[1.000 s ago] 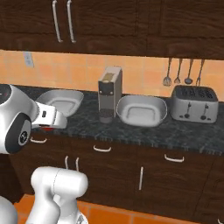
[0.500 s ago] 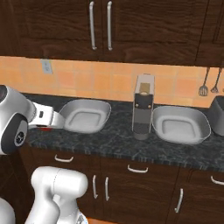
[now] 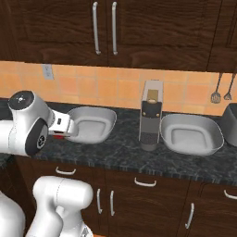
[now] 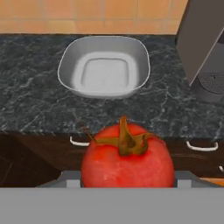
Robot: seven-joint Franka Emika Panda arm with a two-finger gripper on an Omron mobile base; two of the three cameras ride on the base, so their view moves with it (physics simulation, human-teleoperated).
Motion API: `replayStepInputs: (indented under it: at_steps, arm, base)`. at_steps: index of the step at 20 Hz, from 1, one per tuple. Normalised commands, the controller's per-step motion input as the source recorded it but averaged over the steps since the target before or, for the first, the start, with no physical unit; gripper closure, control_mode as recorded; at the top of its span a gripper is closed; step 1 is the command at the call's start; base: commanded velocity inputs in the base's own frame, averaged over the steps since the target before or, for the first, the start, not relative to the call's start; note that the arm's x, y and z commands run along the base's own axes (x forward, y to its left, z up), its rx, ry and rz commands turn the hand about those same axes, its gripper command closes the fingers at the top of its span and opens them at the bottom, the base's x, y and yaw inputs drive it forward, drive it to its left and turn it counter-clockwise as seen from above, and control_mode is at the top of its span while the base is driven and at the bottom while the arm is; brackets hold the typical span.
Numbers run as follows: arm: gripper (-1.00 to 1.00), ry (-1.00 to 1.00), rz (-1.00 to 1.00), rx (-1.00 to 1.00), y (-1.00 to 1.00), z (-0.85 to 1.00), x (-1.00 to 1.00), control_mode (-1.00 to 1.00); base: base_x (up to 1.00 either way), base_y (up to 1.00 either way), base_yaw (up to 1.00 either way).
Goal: Place one tomato and one fish in each tupperware on the nearby counter, to pack two identical lunches.
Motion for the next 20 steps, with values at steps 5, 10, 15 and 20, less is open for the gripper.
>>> replayStepInputs:
  at_steps: [5,10,15,20]
  arm:
    - [1.0,0.03,0.0,0.13,-0.01,-0.65,1.0,-1.0]
    - [1.0,0.22,0.0,-0.03,0.3,-0.19,1.0,-1.0]
    - [1.0,0.14,-0.06,-0.09,0.22,-0.12,1.0,-1.0]
    - [1.0,0.01,0.01,0.01,-0.06,-0.13,1.0,-1.0]
  base:
    - [0.0,0.0,0.0]
    - [0.0,0.0,0.0]
    - [0.0,0.0,0.0]
    - [0.0,0.0,0.0]
